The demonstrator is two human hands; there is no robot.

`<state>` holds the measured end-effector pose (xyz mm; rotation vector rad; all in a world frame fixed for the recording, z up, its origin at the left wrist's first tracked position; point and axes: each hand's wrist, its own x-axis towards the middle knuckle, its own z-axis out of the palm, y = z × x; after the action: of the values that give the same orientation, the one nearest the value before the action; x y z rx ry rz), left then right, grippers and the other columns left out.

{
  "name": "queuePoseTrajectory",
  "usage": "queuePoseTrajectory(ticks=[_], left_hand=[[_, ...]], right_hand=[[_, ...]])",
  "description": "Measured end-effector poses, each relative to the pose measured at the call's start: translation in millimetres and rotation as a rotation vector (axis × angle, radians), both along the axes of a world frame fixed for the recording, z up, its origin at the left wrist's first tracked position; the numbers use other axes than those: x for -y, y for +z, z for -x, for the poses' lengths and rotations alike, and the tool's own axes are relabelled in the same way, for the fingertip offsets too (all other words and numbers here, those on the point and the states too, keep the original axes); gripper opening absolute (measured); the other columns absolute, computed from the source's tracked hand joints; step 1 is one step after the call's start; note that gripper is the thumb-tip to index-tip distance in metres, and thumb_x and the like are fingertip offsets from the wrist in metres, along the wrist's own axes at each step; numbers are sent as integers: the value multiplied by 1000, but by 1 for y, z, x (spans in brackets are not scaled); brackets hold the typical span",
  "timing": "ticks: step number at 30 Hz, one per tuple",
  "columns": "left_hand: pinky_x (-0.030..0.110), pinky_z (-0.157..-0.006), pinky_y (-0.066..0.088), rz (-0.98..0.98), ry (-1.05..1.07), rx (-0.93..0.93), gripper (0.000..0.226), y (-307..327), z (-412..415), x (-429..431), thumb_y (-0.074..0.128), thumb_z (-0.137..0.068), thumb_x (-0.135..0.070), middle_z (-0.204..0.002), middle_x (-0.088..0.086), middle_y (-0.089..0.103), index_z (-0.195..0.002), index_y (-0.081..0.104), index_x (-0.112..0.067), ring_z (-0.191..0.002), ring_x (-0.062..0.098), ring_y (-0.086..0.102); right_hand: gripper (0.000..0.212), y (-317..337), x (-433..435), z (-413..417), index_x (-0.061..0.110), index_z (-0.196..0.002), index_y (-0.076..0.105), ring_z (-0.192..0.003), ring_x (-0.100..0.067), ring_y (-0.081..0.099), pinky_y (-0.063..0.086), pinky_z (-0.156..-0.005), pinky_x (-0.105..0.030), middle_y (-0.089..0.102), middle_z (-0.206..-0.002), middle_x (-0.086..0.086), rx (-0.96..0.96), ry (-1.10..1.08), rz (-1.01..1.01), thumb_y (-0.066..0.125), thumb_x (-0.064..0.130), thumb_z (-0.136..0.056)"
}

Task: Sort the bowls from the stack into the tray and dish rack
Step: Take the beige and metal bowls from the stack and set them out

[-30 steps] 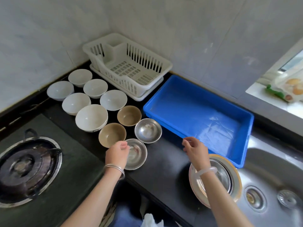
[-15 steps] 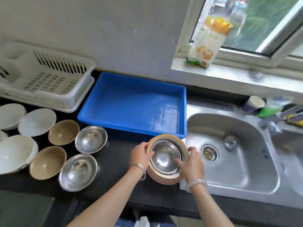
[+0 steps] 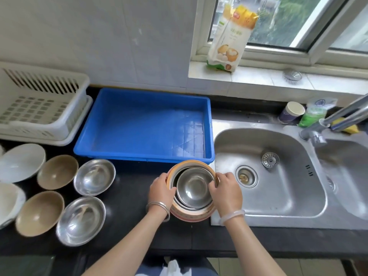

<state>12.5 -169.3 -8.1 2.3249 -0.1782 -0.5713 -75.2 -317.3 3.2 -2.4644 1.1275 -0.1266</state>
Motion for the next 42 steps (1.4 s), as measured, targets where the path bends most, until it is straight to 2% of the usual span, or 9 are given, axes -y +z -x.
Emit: queuePoseTrajectory(ticks=[6, 9, 13, 18, 22, 29, 34, 39, 42], left_hand=[[27, -71, 53, -13, 6, 6, 19, -1, 0, 1, 64, -82, -11, -94, 1, 63, -99, 59, -18, -81, 16, 62], [27, -69, 53, -13, 17, 12, 18, -2, -2, -3, 64, -81, -11, -92, 1, 63, -96, 59, -18, -79, 16, 62], [23, -66, 49, 6, 26, 6, 18, -1, -6, -4, 66, -81, -13, -90, -1, 64, -96, 59, -18, -77, 14, 61], [23, -66, 49, 25, 19, 6, 17, -2, -3, 1, 67, -81, -14, -89, 0, 64, -96, 60, -17, -78, 15, 62], [29, -71, 56, 26, 4, -9, 17, -3, -1, 6, 65, -82, -14, -91, 1, 65, -98, 60, -17, -79, 16, 64], [36, -79, 52, -83, -44, 30, 36, -3, 2, 6, 70, -77, -18, -105, 4, 55, -106, 50, -19, -95, 25, 57], [29, -65, 43, -102, -9, 54, 25, -1, 3, 12, 57, -80, -4, -103, 6, 55, -101, 50, -16, -79, 19, 51], [25, -51, 45, -35, 35, 27, 21, 6, -3, 12, 57, -83, -12, -80, 5, 59, -93, 40, -18, -65, 20, 59], [23, -48, 43, -11, 29, 51, 17, 10, 1, 11, 56, -84, -15, -74, 2, 58, -89, 41, -19, -62, 17, 58]], right_hand=[[12, 5, 10, 3, 9, -89, 69, -80, -26, 61, 36, -62, -26, 66, -88, -7, 42, 31, -58, 61, 18, -86], [28, 2, -3, 0, 14, -93, 57, -77, -26, 58, 36, -60, -27, 54, -88, -1, -19, 65, -78, 72, 31, -78], [30, -3, -7, -6, 18, -92, 40, -70, -28, 53, 34, -58, -28, 56, -91, -6, -15, 8, -122, 67, 15, -77], [20, 1, 0, -4, 12, -101, 57, -82, -30, 60, 35, -61, -27, 62, -96, -8, -26, -6, -57, 58, 14, -81], [16, 6, 6, 0, 6, -89, 68, -84, -32, 58, 38, -64, -30, 64, -93, -12, 33, -25, 35, 57, 15, -83], [18, 12, 12, 6, 5, -68, 67, -69, -31, 58, 27, -54, -28, 67, -66, -11, 154, -126, -165, 59, 14, -83], [23, 18, 20, 16, 9, -61, 63, -60, -25, 48, 33, -51, -16, 55, -53, -1, 215, -158, -228, 59, 12, -84], [15, 21, 24, 17, 15, -74, 70, -67, -17, 59, 34, -55, -19, 64, -63, 2, 242, -186, -293, 60, 16, -85], [13, 24, 28, 20, 16, -78, 72, -68, -11, 60, 36, -54, -7, 66, -68, 5, 275, -202, -316, 61, 16, -85]])
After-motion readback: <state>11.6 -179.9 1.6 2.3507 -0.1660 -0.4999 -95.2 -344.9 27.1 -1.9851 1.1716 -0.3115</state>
